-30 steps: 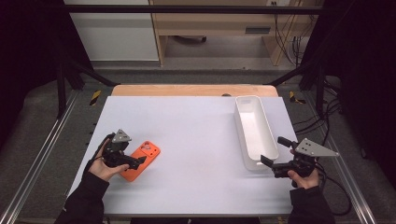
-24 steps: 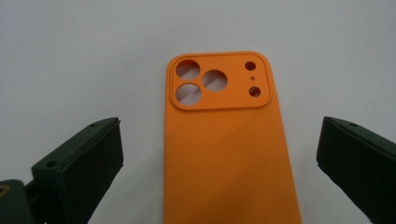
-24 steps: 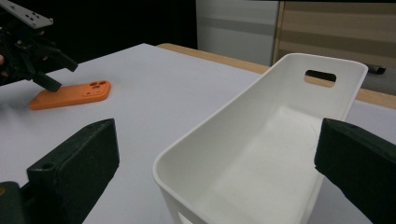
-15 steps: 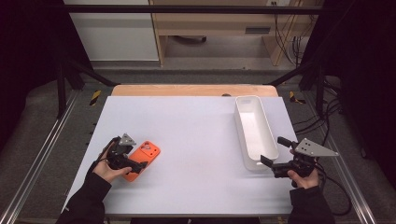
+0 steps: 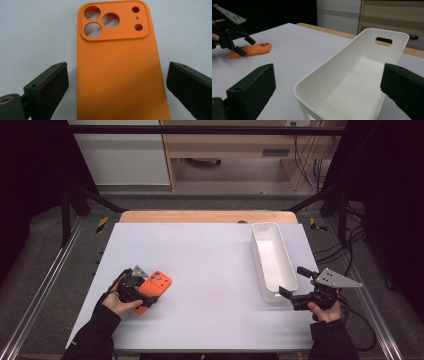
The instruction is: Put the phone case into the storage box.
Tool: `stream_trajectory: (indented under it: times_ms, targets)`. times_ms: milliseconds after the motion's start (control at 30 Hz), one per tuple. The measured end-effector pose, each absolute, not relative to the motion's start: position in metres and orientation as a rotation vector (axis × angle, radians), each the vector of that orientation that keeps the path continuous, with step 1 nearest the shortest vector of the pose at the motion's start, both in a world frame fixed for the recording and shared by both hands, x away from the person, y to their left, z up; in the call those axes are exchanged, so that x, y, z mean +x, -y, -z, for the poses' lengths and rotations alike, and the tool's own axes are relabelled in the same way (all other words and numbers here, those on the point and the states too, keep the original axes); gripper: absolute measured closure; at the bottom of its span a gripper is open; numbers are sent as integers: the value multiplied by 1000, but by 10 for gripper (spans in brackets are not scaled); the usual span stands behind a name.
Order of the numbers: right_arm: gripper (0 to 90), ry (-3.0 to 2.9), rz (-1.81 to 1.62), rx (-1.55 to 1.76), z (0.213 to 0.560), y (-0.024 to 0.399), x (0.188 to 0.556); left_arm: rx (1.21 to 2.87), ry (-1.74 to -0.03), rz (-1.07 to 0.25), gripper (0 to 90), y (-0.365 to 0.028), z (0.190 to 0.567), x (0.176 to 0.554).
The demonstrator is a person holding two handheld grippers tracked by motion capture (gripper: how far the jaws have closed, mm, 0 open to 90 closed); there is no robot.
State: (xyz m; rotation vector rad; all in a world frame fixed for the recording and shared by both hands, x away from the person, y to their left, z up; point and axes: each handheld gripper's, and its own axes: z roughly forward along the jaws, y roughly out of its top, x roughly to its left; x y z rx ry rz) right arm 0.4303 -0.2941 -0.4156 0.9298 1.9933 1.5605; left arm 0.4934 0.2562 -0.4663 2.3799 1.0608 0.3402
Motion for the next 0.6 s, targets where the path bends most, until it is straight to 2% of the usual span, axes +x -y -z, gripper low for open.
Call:
stream_trajectory:
  times_ms: [600]
  targets:
    - [5, -1998, -1558, 926, 416, 294, 431, 2405, -1067, -325, 134, -255, 468, 494]
